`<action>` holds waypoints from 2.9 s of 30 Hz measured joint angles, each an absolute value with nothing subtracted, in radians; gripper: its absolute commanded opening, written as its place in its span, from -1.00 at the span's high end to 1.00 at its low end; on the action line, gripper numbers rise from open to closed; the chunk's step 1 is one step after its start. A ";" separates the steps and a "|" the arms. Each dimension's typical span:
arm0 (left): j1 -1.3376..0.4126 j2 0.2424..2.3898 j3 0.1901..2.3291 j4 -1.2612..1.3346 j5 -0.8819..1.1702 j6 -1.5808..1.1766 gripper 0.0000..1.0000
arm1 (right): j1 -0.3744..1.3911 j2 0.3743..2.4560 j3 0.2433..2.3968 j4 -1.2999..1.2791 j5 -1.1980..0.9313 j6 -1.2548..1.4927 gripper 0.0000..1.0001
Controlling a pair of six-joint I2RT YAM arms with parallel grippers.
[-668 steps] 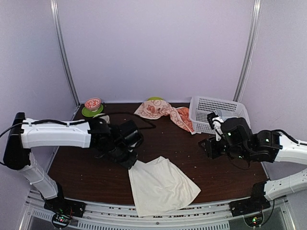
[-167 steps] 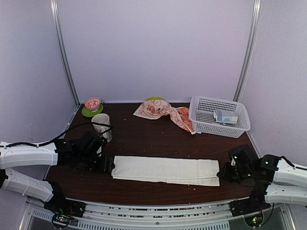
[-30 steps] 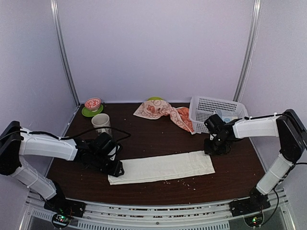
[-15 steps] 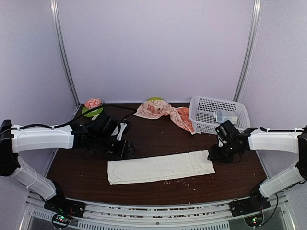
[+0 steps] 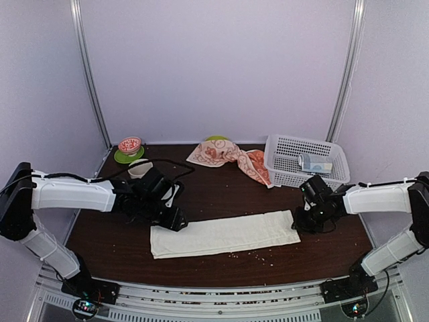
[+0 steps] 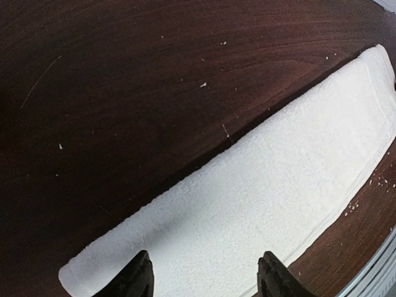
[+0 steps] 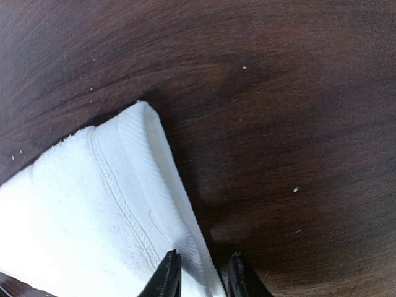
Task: Roll the towels
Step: Adjust the towel at the center of the board, then pick up the towel from the center of the board, then fold the towel at the center of the board.
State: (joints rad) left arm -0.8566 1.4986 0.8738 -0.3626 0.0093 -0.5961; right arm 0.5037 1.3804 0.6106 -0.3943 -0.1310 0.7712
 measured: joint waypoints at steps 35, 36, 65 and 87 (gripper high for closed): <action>-0.857 1.488 0.827 -0.328 0.017 -0.621 -0.14 | 0.517 1.125 0.813 -0.633 -0.082 0.549 1.00; -0.857 1.488 0.826 -0.326 0.020 -0.623 -0.14 | 0.530 1.126 0.822 -0.635 -0.086 0.540 1.00; -0.857 1.131 0.619 -0.352 -0.124 -0.779 -0.14 | 1.078 1.783 1.304 -0.325 -0.144 0.697 1.00; -0.857 1.005 0.534 -0.421 -0.224 -0.840 -0.14 | 1.152 2.005 1.541 -0.356 -0.161 0.730 1.00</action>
State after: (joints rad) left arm -0.8574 1.0046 0.5339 -0.4213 -0.2237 -0.8402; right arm 1.1522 2.0052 1.5410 -0.3565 -0.1608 0.7296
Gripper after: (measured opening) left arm 0.570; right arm 0.008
